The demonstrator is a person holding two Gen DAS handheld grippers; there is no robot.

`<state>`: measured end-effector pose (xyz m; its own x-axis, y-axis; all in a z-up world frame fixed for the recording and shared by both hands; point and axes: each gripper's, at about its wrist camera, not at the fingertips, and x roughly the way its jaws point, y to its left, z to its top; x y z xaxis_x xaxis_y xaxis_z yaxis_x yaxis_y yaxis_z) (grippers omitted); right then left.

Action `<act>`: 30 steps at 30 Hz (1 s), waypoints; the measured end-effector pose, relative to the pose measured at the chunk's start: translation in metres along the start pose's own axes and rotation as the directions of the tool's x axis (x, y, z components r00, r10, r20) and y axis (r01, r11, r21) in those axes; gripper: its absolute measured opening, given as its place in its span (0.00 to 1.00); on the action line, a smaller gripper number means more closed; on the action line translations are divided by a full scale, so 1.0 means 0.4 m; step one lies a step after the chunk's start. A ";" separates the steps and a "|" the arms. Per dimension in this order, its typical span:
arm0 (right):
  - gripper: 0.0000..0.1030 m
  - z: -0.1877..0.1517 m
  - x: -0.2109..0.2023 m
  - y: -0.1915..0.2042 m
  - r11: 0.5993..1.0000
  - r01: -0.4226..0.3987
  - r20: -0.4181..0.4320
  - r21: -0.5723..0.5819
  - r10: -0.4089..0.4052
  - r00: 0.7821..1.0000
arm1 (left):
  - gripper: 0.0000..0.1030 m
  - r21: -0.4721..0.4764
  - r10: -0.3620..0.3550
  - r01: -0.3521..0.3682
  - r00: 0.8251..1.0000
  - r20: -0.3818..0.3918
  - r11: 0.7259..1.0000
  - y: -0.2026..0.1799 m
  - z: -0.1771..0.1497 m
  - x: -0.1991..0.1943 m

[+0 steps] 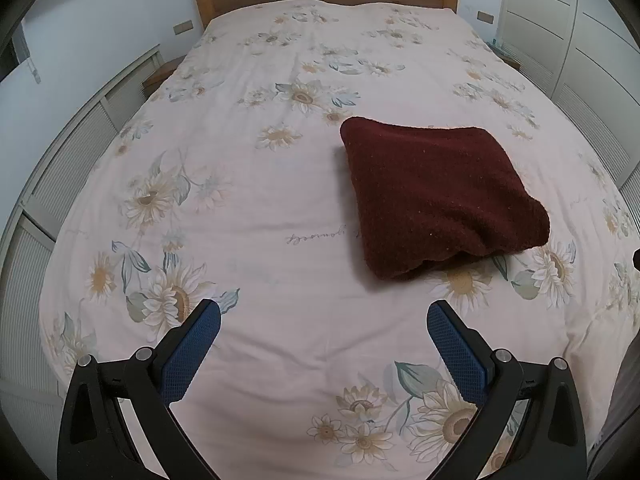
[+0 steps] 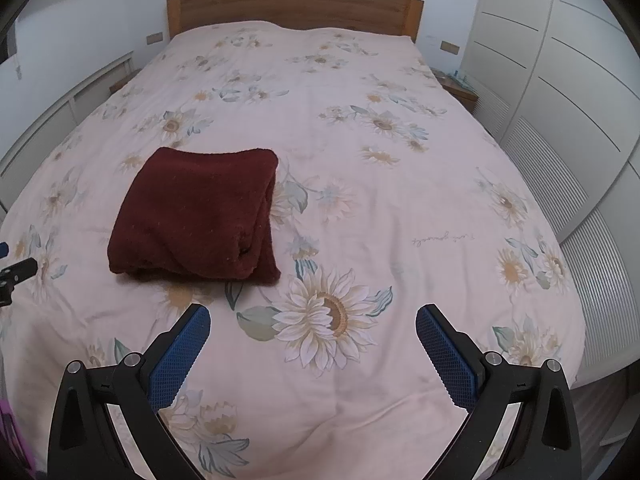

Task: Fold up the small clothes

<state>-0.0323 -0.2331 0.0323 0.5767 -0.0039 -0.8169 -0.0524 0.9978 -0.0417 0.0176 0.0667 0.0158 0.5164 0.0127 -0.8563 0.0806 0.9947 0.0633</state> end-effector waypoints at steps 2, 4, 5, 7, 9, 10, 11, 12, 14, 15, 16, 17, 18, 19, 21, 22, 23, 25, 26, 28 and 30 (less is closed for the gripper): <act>1.00 -0.001 0.000 -0.001 1.000 0.000 -0.002 -0.002 0.000 1.000 | 0.99 0.001 0.000 0.000 1.000 0.000 1.000 -0.001 0.001 -0.001; 1.00 0.001 0.001 -0.002 1.000 0.000 -0.001 -0.003 0.000 1.000 | 0.99 0.000 -0.001 0.001 1.000 0.001 1.000 0.001 0.002 -0.001; 1.00 0.001 0.002 -0.003 1.000 -0.001 -0.002 -0.005 0.001 1.000 | 0.99 0.003 -0.001 0.001 1.000 0.000 1.000 0.000 0.001 0.000; 1.00 0.001 0.004 -0.005 1.000 0.001 -0.003 -0.007 -0.001 1.000 | 0.99 0.003 -0.001 0.001 1.000 0.000 1.000 -0.001 0.001 -0.001; 1.00 0.000 0.004 -0.005 1.000 0.000 -0.003 -0.008 0.000 1.000 | 0.99 0.003 0.000 0.000 1.000 0.000 1.000 -0.001 0.001 -0.001; 1.00 0.000 0.003 -0.006 1.000 0.000 -0.002 -0.007 0.000 1.000 | 0.99 0.002 0.000 0.000 1.000 0.000 1.000 -0.003 0.000 -0.002; 1.00 0.000 0.004 -0.005 1.000 0.000 -0.002 -0.007 0.000 1.000 | 0.99 0.002 0.000 0.000 1.000 -0.001 1.000 -0.005 0.000 -0.001; 1.00 0.001 0.004 -0.005 1.000 0.000 -0.003 -0.008 0.000 1.000 | 0.99 0.001 0.001 -0.001 1.000 0.000 1.000 -0.007 -0.001 -0.002; 1.00 0.001 0.004 -0.005 1.000 -0.001 -0.003 -0.007 0.001 1.000 | 0.99 -0.001 0.002 -0.002 1.000 0.001 1.000 -0.008 -0.001 -0.002; 1.00 0.001 0.003 -0.006 1.000 -0.001 -0.003 -0.006 0.001 1.000 | 0.99 0.002 0.001 -0.001 1.000 0.002 1.000 -0.009 -0.001 -0.003; 1.00 0.002 0.004 -0.007 1.000 -0.002 -0.003 -0.006 0.002 1.000 | 0.99 0.001 0.001 -0.001 1.000 0.003 1.000 -0.006 0.000 -0.003; 1.00 0.002 0.004 -0.008 1.000 -0.001 -0.002 -0.007 0.001 1.000 | 0.99 0.003 0.000 0.000 1.000 0.003 1.000 -0.007 0.000 -0.003; 1.00 0.002 0.004 -0.008 1.000 -0.001 -0.003 -0.008 0.001 1.000 | 0.99 0.004 0.000 0.000 1.000 0.002 1.000 -0.007 0.000 -0.002; 1.00 0.001 0.004 -0.009 1.000 -0.001 -0.004 -0.008 0.001 1.000 | 0.99 0.004 0.001 -0.001 1.000 0.000 1.000 -0.005 0.000 -0.002; 1.00 0.002 0.004 -0.008 1.000 -0.001 -0.004 -0.008 0.001 1.000 | 0.99 0.005 -0.004 0.004 1.000 0.000 1.000 -0.005 0.001 -0.003; 1.00 0.001 0.004 -0.009 1.000 0.000 -0.005 -0.007 0.000 1.000 | 0.99 0.007 -0.005 0.005 1.000 0.000 1.000 -0.007 0.000 -0.004; 1.00 0.000 0.004 -0.010 1.000 -0.001 -0.007 -0.007 0.001 1.000 | 0.99 0.010 -0.004 0.004 1.000 0.000 1.000 -0.008 0.001 -0.005; 1.00 0.003 0.004 -0.011 1.000 0.000 -0.009 -0.007 0.000 1.000 | 0.99 0.011 -0.002 0.002 1.000 -0.002 1.000 -0.007 0.001 -0.005; 1.00 0.002 0.004 -0.012 1.000 0.000 -0.010 -0.008 0.000 1.000 | 0.99 0.007 -0.005 0.005 1.000 -0.002 1.000 -0.010 0.000 -0.005; 1.00 0.002 0.006 -0.013 1.000 -0.001 -0.013 -0.007 0.001 1.000 | 0.99 0.007 -0.006 0.006 1.000 -0.002 1.000 -0.010 0.000 -0.005; 1.00 0.001 0.007 -0.013 1.000 -0.001 -0.015 -0.006 0.001 1.000 | 0.99 0.010 -0.007 0.007 1.000 -0.002 1.000 -0.008 -0.001 -0.007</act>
<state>-0.0301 -0.2385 0.0306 0.5643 -0.0035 -0.8256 -0.0580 0.9974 -0.0439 0.0157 0.0634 0.0178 0.5143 0.0059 -0.8576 0.0928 0.9937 0.0625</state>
